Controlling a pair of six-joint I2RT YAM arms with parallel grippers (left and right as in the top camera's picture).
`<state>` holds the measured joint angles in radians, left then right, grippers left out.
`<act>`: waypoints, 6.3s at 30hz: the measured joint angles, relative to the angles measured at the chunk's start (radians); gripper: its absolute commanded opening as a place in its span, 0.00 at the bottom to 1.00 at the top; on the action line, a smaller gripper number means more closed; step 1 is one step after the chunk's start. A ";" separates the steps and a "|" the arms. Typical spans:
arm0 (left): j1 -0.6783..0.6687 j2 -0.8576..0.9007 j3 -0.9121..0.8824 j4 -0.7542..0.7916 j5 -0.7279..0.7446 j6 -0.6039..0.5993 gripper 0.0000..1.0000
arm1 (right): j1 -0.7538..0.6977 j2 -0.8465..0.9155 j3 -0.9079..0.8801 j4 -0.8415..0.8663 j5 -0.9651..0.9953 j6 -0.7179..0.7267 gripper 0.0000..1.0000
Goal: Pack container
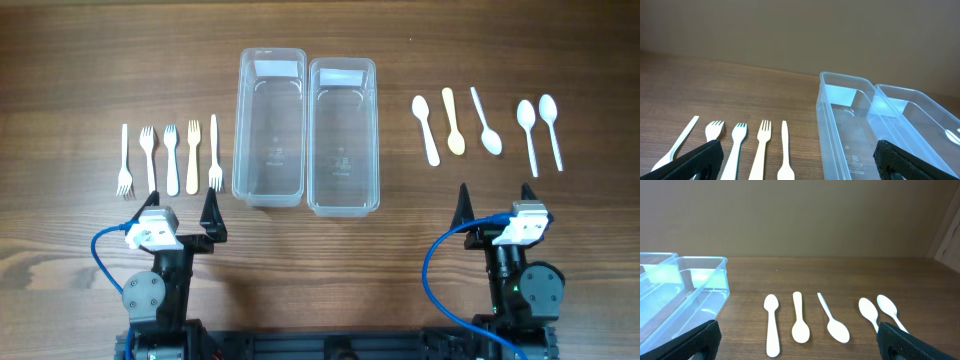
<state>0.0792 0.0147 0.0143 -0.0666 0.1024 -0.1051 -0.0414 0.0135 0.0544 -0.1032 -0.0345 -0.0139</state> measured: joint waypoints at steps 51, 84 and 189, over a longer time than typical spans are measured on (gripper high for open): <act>0.001 0.125 0.002 -0.012 -0.079 -0.253 1.00 | 0.000 0.011 0.005 0.020 -0.059 0.031 1.00; 0.001 0.126 0.000 -0.011 -0.090 -0.253 1.00 | 0.000 1.731 1.518 -0.909 -0.077 -0.148 0.70; 0.001 0.126 0.000 -0.011 -0.090 -0.254 1.00 | 0.586 1.692 1.291 -0.608 0.013 0.353 0.51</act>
<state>0.0803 0.1402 0.0139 -0.0780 0.0120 -0.3588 0.5446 1.7058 1.3457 -0.7113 -0.0219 0.3393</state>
